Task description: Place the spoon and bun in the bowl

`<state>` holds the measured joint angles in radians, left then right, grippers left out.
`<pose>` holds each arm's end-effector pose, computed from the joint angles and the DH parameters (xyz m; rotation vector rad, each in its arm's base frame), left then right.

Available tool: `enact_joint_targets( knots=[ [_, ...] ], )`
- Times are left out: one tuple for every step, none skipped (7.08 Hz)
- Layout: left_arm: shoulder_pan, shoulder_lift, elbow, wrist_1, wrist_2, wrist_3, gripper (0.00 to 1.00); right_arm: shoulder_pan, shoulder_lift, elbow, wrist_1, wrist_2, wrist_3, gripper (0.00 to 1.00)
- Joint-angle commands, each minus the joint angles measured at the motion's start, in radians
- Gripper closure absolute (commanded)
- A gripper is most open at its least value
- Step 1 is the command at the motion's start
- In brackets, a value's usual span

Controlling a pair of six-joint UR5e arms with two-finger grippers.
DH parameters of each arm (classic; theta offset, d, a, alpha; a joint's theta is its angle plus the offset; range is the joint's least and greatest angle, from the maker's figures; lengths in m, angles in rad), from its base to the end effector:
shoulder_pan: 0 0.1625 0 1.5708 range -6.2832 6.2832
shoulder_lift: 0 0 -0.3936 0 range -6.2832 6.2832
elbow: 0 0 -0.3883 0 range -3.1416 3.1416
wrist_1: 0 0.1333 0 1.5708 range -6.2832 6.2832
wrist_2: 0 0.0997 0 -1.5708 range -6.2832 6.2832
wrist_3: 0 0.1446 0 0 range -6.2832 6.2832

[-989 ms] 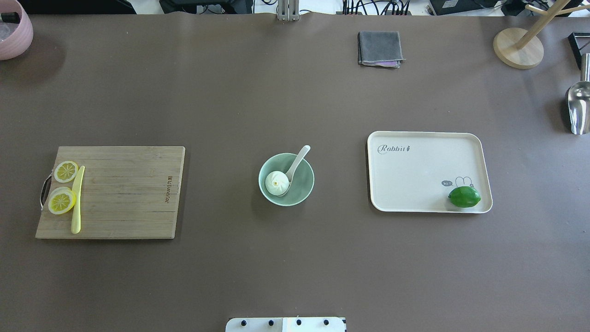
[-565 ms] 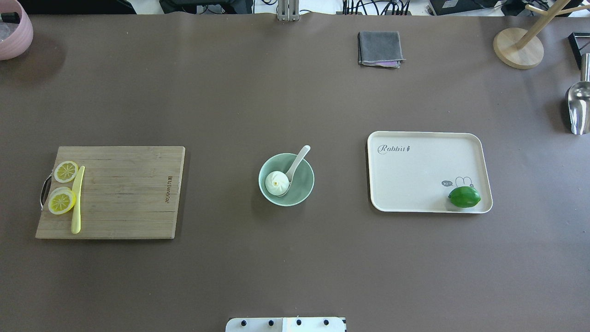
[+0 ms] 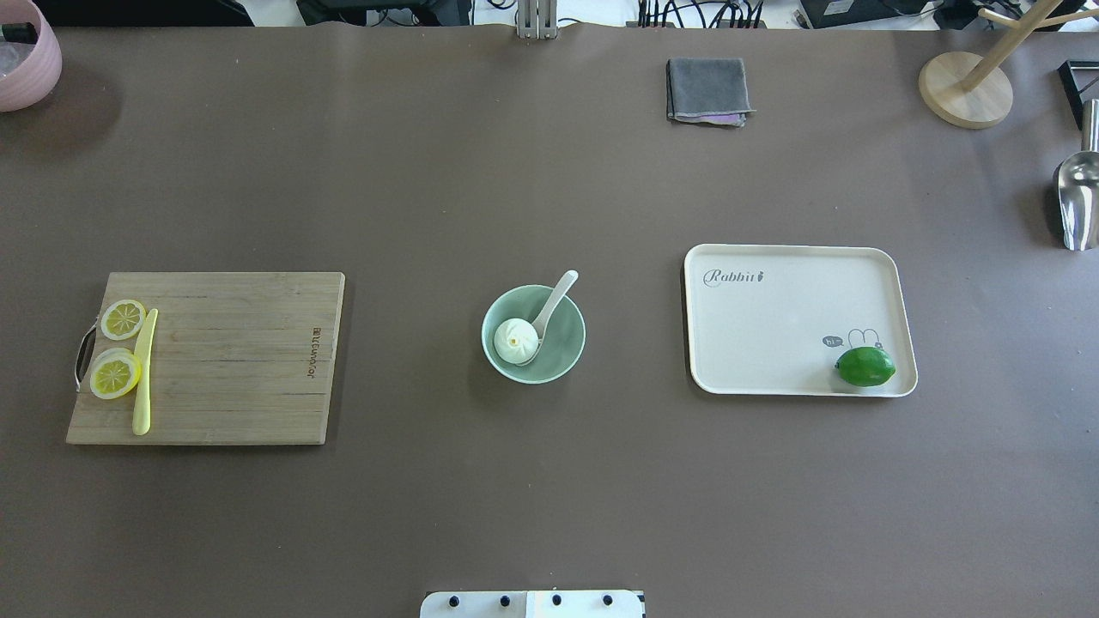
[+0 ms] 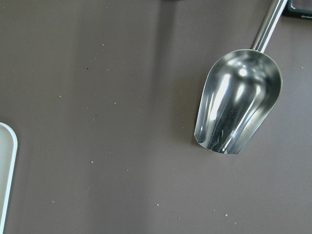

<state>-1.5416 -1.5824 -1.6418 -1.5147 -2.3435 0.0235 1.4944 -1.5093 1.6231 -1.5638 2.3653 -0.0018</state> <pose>-0.0179 -0.4947 0.6249 0.0230 0.7728 0.0603 -0.0097 -0.5219 0.5998 0.0847 -0.7977 -0.1220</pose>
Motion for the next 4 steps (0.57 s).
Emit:
enact_joint_targets(
  knots=[
    [0.000,-0.001,-0.007,0.001,0.015,-0.002,0.02,0.001,0.000,-0.003,-0.001,0.000,-0.001,0.00],
    [0.000,-0.001,-0.007,0.001,0.015,-0.002,0.02,0.000,0.000,-0.002,-0.001,0.002,-0.001,0.00],
    [0.000,0.002,-0.009,-0.001,0.016,-0.001,0.02,0.001,0.000,-0.003,-0.001,0.002,-0.001,0.00],
    [0.000,0.001,-0.012,-0.001,0.038,-0.004,0.02,0.001,0.000,-0.002,-0.001,0.002,0.000,0.00]
  ],
)
